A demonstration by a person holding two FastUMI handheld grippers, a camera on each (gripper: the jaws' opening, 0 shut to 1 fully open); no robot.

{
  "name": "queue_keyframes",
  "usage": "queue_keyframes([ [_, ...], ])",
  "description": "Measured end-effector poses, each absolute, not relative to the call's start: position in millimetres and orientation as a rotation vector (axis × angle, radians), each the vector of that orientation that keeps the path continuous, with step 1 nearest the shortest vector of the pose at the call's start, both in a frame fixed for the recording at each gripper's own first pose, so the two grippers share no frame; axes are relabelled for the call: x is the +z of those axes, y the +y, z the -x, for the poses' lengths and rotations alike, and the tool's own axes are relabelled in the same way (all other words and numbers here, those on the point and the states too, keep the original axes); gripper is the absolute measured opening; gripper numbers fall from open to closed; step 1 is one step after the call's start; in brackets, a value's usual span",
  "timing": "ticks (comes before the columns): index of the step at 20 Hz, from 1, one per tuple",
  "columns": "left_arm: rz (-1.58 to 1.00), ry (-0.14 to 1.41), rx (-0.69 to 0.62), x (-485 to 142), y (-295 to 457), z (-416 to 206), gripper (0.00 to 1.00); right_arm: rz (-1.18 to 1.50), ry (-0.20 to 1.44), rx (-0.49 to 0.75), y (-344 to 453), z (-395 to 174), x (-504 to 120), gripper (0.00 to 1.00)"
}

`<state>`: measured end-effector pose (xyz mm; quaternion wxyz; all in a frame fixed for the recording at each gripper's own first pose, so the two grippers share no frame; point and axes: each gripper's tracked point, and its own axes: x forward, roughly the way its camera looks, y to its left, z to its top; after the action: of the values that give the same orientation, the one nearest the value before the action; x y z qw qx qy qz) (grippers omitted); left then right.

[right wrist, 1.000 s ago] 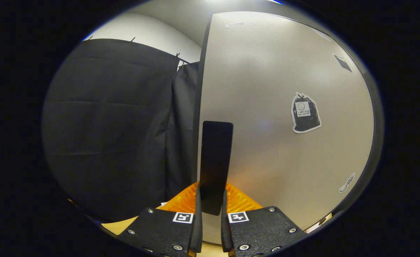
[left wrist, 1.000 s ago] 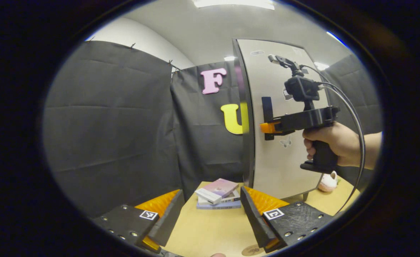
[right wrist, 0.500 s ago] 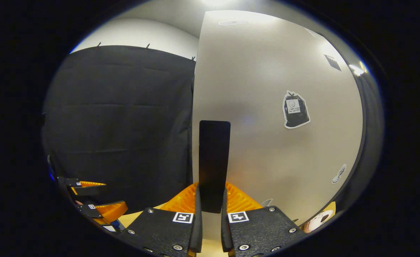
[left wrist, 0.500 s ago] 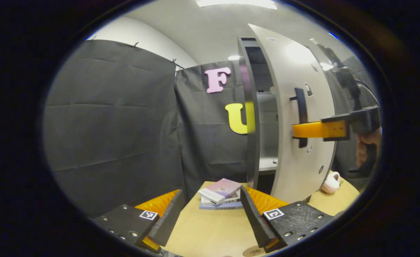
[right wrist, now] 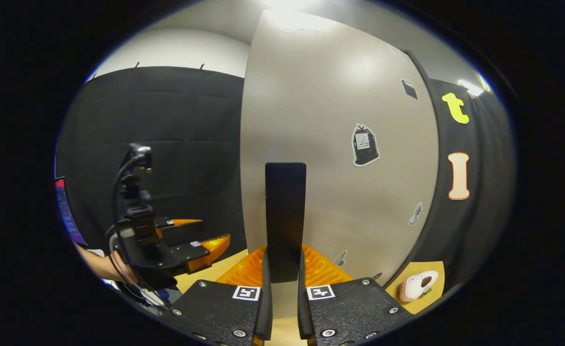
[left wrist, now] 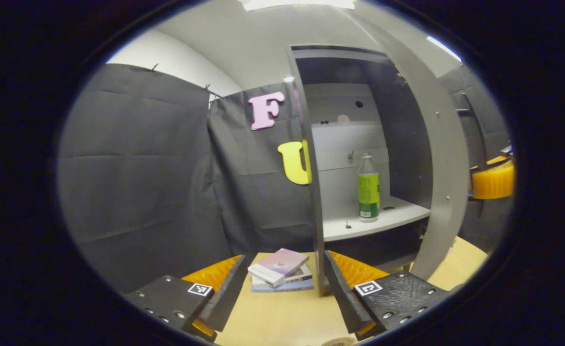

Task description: Open the cabinet door with the right hand, grasp the bottle in the cabinet with the left hand and place it on the coaster, then close the cabinet door with the right hand.

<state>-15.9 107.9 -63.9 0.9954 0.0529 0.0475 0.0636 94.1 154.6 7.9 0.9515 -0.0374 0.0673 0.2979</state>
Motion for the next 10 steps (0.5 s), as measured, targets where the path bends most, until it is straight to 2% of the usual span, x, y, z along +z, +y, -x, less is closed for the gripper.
queue_keyframes([
  [10,-0.13,-0.019,-0.038,-27,-24,-108,0.92,0.076,0.161,0.438,118,-84,11,0.2],
])
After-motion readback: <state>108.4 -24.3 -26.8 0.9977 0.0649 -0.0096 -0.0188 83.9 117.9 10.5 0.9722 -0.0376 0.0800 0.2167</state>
